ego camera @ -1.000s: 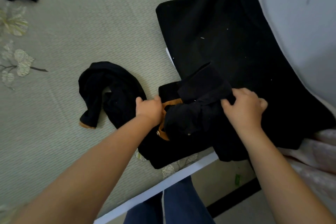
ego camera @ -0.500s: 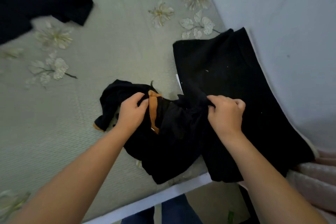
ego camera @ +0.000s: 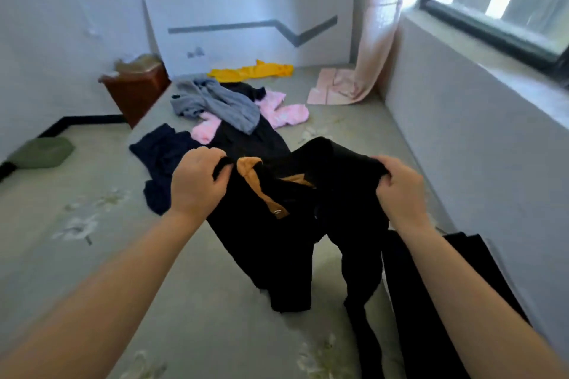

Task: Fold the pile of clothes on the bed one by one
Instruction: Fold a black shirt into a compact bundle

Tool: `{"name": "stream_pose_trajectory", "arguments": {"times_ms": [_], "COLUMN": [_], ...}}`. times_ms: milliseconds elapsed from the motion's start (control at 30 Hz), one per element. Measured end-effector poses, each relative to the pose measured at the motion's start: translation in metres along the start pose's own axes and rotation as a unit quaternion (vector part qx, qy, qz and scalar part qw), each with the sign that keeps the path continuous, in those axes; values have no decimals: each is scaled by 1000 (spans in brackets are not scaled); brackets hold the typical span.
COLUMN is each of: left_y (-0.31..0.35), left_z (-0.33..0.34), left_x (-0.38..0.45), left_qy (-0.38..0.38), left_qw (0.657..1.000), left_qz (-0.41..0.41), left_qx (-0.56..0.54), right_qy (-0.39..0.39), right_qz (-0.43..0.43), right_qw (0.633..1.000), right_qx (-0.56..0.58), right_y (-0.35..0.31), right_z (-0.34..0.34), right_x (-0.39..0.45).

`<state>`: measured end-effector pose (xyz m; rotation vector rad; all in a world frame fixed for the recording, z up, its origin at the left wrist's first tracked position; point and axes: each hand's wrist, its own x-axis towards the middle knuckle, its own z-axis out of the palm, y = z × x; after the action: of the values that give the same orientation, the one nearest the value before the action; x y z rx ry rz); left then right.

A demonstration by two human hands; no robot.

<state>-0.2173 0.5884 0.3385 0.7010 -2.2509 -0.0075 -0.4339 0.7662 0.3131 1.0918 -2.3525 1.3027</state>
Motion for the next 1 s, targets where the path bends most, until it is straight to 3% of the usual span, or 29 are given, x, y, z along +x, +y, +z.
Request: {"name": "stream_pose_trajectory", "arguments": {"times_ms": [133, 400, 567, 800, 933, 1000], "left_y": [-19, -50, -71, -121, -167, -191], "left_z": [-76, -180, -209, -167, -95, -46], "left_x": [-32, -132, -141, -139, -129, -117], "left_qy": [78, 188, 222, 144, 57, -9], "left_qw": [996, 974, 967, 976, 981, 980], "left_qz": [12, 14, -24, -36, -43, -87], "left_qx": [36, 126, 125, 157, 183, 181], "right_qy": [42, 108, 69, -90, -177, -197], "right_qz": [-32, 21, -2, 41, 70, 87], "right_qw": [998, 993, 997, 986, 967, 962], "right_qx": [-21, -38, -38, -132, -170, -169], "right_y": [-68, -170, -208, -189, -141, -112], "right_z": [-25, -64, -70, 4, 97, 154], "right_x": [-21, -112, -117, -79, -46, -24]}}
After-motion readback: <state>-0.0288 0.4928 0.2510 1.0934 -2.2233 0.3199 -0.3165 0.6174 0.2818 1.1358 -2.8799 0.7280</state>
